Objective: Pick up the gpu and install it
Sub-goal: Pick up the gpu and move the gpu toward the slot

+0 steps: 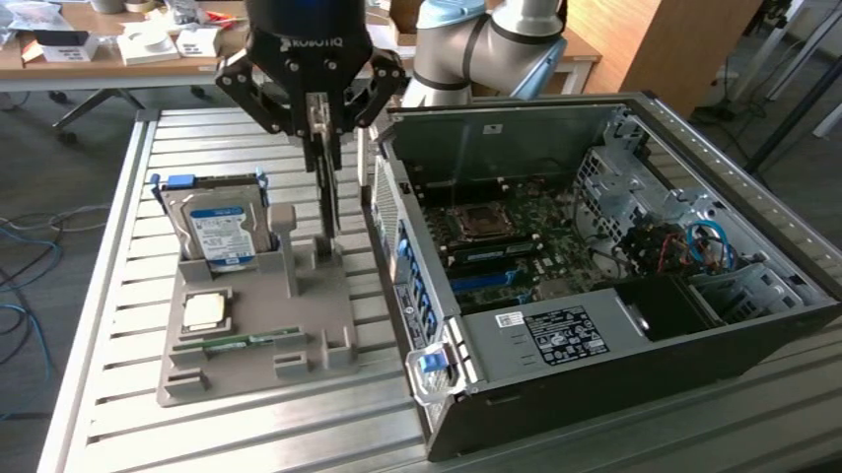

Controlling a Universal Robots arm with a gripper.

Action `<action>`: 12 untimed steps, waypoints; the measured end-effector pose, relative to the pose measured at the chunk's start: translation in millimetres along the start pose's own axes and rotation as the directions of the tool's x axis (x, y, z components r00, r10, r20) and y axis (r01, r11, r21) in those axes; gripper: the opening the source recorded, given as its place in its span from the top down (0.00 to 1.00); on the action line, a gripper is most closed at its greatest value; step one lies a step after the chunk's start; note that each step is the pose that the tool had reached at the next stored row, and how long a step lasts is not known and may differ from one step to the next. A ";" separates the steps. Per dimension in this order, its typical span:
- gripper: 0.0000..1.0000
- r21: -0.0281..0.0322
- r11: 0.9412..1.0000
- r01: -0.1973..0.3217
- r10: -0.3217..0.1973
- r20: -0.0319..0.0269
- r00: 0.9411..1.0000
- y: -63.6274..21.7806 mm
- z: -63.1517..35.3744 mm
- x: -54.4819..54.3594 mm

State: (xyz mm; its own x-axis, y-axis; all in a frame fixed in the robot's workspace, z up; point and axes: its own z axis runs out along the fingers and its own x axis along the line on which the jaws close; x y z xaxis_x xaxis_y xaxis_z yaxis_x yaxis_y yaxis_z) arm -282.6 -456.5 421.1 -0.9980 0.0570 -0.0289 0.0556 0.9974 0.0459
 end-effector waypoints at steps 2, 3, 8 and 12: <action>0.74 0.000 1.000 0.000 0.000 0.000 1.000 0.3 -5.9 -0.2; 0.74 0.000 1.000 0.000 0.000 0.000 1.000 0.4 -8.9 -0.3; 0.74 0.000 1.000 0.000 0.000 0.000 1.000 0.9 -19.5 -0.6; 0.74 0.000 1.000 0.000 0.000 0.000 1.000 1.1 -23.8 -0.7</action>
State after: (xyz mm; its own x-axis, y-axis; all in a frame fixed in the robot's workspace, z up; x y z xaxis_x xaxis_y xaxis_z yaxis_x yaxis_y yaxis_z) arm -282.6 -456.4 444.9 -0.9979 0.0570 -0.0293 0.0556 0.9974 0.0460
